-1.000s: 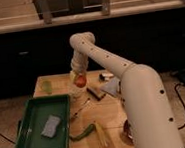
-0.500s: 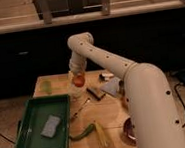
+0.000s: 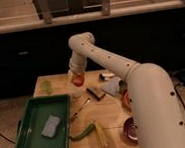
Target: Place apple in paper cup
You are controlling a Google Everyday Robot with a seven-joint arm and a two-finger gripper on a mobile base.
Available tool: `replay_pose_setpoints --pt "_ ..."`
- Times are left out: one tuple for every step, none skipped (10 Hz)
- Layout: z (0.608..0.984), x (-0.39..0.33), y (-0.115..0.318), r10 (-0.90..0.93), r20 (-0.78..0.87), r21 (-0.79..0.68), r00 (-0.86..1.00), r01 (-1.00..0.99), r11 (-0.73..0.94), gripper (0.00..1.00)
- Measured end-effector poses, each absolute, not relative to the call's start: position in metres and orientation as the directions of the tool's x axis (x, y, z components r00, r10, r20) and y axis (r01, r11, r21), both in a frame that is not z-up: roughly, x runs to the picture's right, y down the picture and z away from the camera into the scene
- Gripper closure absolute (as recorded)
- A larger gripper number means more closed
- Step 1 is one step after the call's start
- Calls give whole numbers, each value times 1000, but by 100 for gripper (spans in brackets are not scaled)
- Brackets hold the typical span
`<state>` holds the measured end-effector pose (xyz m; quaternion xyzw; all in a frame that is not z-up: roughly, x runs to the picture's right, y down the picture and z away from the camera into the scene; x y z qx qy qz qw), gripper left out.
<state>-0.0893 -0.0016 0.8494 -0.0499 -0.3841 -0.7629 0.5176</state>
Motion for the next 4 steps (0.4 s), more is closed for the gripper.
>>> replay_pose_setpoints --pt "850 -89 -2 -750 475 538 -460 827 -165 68" --pt "851 -89 -2 -745 481 541 -462 825 -162 54" --pt "851 -90 -3 -744 483 543 -462 824 -159 44" --pt "852 -90 -3 -742 485 544 -463 824 -158 37"
